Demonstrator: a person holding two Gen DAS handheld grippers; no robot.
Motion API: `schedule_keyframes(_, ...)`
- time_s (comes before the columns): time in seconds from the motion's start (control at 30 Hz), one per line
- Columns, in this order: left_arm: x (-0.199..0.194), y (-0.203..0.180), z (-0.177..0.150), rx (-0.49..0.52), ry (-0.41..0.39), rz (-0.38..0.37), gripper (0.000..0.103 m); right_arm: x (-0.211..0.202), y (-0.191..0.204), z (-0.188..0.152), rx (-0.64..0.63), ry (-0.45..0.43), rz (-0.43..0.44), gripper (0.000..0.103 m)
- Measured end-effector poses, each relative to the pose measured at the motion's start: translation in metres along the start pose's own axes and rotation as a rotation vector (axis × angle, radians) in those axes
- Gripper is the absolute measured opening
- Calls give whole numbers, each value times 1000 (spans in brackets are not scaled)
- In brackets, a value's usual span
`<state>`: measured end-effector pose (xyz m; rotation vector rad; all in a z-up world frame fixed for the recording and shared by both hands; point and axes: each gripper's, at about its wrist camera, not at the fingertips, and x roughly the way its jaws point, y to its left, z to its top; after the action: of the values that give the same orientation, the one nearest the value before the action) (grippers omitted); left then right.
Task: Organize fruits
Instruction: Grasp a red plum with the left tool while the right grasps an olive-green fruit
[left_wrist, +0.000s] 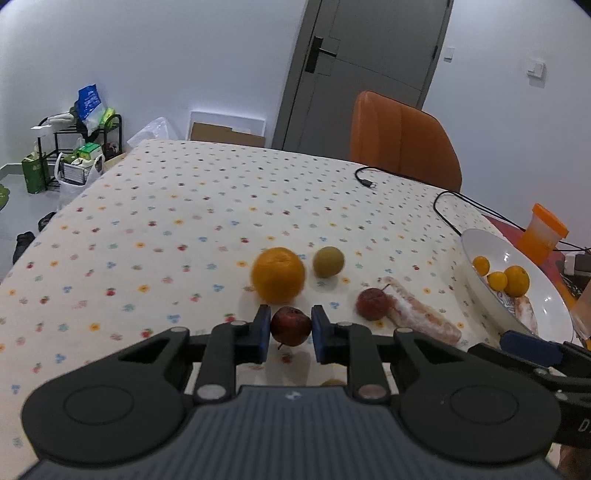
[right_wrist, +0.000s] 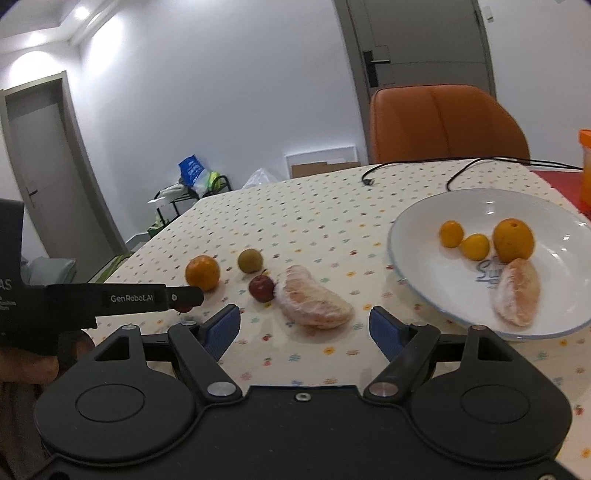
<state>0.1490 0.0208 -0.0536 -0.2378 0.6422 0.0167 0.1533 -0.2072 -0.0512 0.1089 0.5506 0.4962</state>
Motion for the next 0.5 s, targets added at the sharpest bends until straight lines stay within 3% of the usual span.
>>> schedule_keyframes(0.5,-22,28,-9,-25,3,41,22,13,34,-5,-42,41,73,76)
